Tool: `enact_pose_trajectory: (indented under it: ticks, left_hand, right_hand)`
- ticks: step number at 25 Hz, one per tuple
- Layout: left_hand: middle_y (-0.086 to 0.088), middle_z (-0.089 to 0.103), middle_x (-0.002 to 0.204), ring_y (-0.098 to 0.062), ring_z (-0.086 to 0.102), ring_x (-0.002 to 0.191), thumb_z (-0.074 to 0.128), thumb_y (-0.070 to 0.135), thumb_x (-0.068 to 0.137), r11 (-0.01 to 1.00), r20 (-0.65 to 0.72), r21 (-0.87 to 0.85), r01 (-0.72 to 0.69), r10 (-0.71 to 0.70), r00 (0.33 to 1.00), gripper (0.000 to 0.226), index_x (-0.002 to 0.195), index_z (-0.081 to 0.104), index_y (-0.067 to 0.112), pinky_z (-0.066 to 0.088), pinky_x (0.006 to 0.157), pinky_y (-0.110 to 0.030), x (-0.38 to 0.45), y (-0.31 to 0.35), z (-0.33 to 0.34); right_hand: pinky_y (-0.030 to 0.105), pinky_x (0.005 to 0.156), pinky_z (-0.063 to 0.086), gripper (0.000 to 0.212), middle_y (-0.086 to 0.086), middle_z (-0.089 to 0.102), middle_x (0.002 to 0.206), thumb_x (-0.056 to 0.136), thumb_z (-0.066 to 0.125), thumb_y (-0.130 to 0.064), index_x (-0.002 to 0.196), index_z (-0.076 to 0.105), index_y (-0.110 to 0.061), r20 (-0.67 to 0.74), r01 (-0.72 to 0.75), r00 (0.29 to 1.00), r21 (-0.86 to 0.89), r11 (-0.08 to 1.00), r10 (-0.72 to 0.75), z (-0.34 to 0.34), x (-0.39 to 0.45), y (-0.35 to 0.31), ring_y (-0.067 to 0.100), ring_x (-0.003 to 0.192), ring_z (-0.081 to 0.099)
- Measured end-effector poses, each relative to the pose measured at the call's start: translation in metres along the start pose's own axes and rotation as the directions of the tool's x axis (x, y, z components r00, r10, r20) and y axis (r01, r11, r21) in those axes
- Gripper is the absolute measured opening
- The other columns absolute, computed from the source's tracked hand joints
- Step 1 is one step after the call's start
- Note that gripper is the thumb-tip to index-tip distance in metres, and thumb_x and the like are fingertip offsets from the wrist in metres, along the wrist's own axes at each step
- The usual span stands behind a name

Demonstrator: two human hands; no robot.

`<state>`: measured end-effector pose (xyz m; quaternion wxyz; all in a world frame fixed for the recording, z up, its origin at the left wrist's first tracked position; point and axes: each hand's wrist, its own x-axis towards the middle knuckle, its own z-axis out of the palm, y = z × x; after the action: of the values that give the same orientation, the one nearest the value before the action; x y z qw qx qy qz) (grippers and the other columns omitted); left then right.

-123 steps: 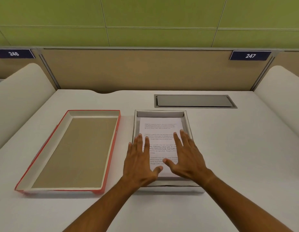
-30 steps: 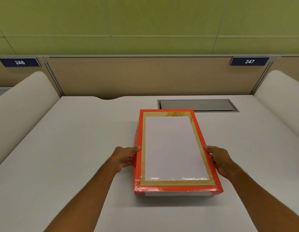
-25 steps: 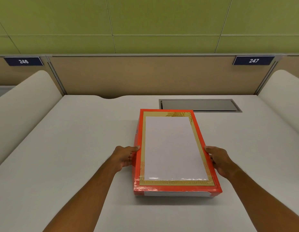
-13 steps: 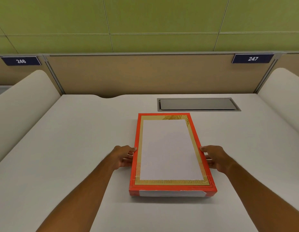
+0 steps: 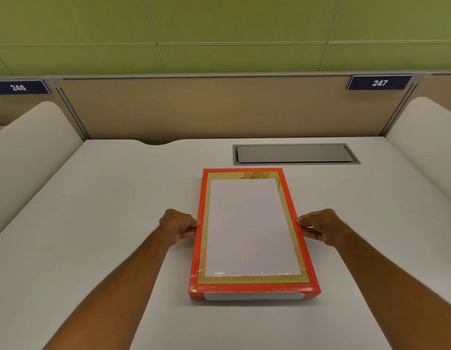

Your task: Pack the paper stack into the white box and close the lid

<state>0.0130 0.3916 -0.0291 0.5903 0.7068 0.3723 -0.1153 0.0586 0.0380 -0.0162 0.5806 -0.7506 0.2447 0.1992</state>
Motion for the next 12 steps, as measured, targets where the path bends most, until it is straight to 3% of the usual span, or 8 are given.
enact_pose_trajectory:
  ticks: [6,10,12]
  left_hand:
    - [-0.019,0.073,0.084,-0.026,0.072,0.069,0.075,-0.007,0.077,0.997,0.028,-0.038,0.07,-0.069,0.997,0.013,0.088,0.07,-0.007,0.061,0.051,-0.03,0.0025,0.0029,-0.0026]
    - [-0.021,0.073,0.096,-0.028,0.073,0.076,0.076,-0.001,0.077,0.999,-0.012,0.036,0.009,-0.009,1.0,0.015,0.091,0.071,-0.005,0.063,0.07,-0.037,-0.0006,0.0002,0.0]
    - [-0.019,0.073,0.1,-0.029,0.073,0.081,0.078,0.005,0.077,0.974,-0.065,0.19,-0.122,0.136,0.989,0.018,0.092,0.071,-0.002,0.062,0.079,-0.042,-0.0048,0.0006,0.0058]
  right_hand:
    - [0.046,0.083,0.06,0.019,0.025,0.07,0.105,0.086,0.069,0.0,0.103,0.067,0.008,0.02,-0.031,0.999,0.045,0.999,0.03,-0.0009,0.0026,-0.0007,0.034,0.084,0.072]
    - [0.051,0.086,0.059,0.019,0.023,0.071,0.106,0.086,0.07,-0.001,0.104,0.067,0.007,-0.015,0.007,1.0,0.003,1.0,-0.007,0.0011,0.001,-0.0002,0.035,0.085,0.072]
    - [0.052,0.083,0.06,0.018,0.021,0.072,0.106,0.087,0.071,-0.008,0.101,0.069,0.004,-0.07,0.098,0.992,-0.071,0.993,-0.103,0.0065,-0.003,-0.0012,0.035,0.086,0.072]
